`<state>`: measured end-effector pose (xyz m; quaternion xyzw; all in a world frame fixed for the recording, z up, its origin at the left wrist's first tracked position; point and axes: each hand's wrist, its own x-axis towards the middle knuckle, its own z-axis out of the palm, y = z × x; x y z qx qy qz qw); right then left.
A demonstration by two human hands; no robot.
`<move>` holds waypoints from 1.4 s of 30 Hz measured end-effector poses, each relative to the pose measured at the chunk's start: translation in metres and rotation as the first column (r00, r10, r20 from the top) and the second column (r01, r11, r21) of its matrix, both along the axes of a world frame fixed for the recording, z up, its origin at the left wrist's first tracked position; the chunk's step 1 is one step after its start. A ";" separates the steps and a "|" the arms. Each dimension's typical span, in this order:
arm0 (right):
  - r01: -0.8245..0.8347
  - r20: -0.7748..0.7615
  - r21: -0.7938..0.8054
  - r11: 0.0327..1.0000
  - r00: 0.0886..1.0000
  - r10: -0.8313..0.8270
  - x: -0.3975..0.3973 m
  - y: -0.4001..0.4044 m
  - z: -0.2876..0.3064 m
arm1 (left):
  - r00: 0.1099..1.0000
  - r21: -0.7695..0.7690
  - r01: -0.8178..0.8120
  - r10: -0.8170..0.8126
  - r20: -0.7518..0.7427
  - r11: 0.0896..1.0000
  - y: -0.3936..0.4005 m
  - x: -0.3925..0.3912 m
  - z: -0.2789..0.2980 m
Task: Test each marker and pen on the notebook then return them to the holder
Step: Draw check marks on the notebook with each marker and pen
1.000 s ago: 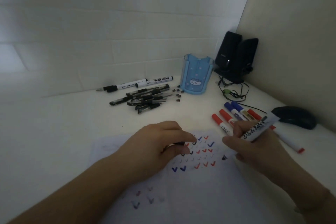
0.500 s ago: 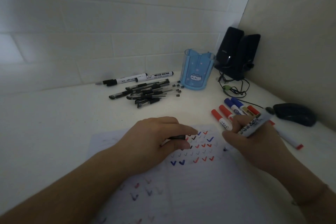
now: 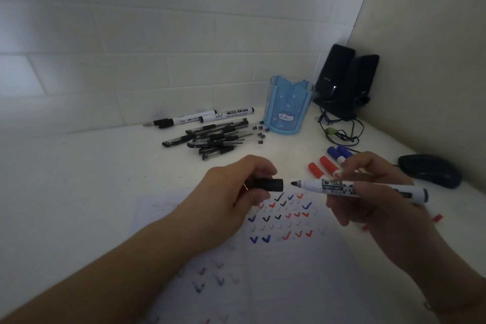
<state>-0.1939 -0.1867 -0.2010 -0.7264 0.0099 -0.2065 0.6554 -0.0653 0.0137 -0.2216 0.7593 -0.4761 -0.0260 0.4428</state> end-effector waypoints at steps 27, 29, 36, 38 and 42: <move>-0.084 0.063 -0.118 0.990 0.994 0.091 -0.001 0.025 0.007 | 0.939 -0.385 0.064 -0.186 -0.289 0.921 0.002 -0.022 0.015; -0.056 0.052 -0.166 0.985 0.997 0.065 0.000 0.028 0.006 | 0.944 -0.340 0.050 -0.156 -0.291 0.939 0.001 -0.016 0.011; 0.109 -0.122 -0.167 0.980 0.984 -0.130 0.004 0.016 0.001 | 0.989 -0.112 -0.044 0.028 -0.145 0.993 -0.011 0.004 0.002; 0.176 -0.107 -0.036 0.984 0.978 -0.179 -0.001 0.009 0.002 | 0.998 -0.037 -0.059 0.058 -0.037 0.998 -0.009 0.003 0.003; 0.249 -0.229 -0.125 0.960 0.934 -0.273 -0.013 0.001 0.005 | 0.998 0.195 -0.023 0.012 0.060 0.981 -0.009 -0.001 0.004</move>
